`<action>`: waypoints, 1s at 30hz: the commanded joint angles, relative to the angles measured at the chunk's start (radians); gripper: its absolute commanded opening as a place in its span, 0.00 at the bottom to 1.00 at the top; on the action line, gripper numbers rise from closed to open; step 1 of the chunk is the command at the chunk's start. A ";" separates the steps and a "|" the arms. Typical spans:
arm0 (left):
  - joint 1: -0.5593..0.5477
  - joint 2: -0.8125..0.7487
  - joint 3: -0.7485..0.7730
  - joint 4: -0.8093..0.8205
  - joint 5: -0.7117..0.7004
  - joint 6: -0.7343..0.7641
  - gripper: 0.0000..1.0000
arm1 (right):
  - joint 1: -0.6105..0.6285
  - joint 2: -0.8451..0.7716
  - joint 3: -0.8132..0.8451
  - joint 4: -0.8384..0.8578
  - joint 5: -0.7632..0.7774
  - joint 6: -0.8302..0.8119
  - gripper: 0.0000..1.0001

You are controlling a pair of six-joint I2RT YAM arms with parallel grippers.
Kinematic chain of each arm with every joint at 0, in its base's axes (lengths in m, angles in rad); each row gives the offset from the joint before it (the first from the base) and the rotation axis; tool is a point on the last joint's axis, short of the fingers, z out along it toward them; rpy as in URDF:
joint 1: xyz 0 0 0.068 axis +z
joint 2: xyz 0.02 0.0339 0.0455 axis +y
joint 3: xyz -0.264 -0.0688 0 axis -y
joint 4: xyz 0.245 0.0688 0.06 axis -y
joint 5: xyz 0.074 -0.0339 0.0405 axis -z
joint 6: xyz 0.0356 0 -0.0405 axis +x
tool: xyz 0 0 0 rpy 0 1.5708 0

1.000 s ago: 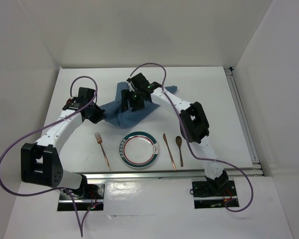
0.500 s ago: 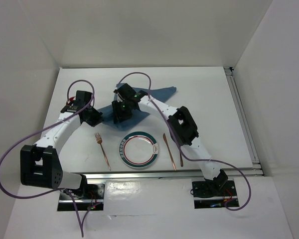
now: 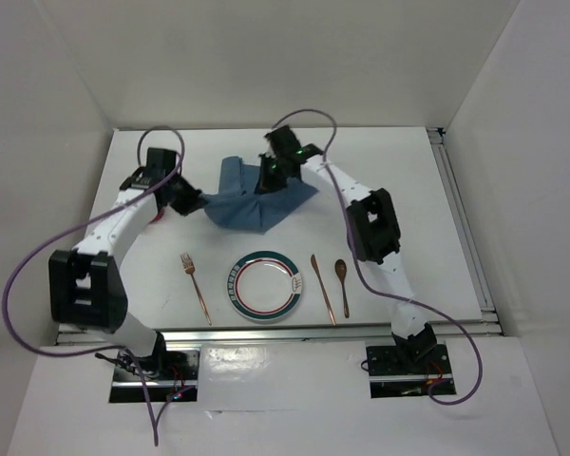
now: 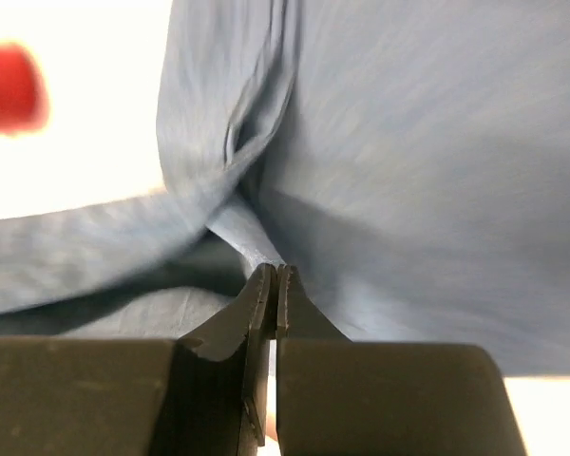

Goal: Set the dinner table for one person

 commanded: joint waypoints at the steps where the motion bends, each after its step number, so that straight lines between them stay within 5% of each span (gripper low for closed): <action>1: -0.035 0.192 0.263 0.084 0.134 0.087 0.00 | -0.180 -0.167 0.095 0.123 -0.026 0.020 0.00; 6: -0.069 0.332 0.704 0.096 0.272 0.141 0.00 | -0.268 -0.340 0.024 0.272 -0.034 0.030 0.00; 8: -0.081 0.317 0.730 0.136 0.272 0.152 0.00 | -0.268 -0.489 -0.082 0.323 -0.015 0.030 0.00; 11: -0.112 0.216 0.623 0.222 0.272 0.152 0.00 | -0.254 -0.661 -0.408 0.450 0.043 0.020 0.00; 16: -0.178 0.055 0.169 0.389 0.289 0.152 0.00 | -0.150 -1.020 -1.056 0.579 0.292 0.130 0.00; 19: -0.196 0.053 -0.021 0.414 0.289 0.129 0.00 | -0.150 -1.097 -1.258 0.505 0.305 0.207 0.45; 24: -0.205 0.116 -0.111 0.414 0.273 0.118 0.00 | -0.150 -1.086 -1.241 0.362 0.328 0.212 0.52; 30: -0.205 0.128 -0.088 0.368 0.241 0.137 0.00 | -0.129 -0.877 -0.947 0.239 0.360 -0.002 0.52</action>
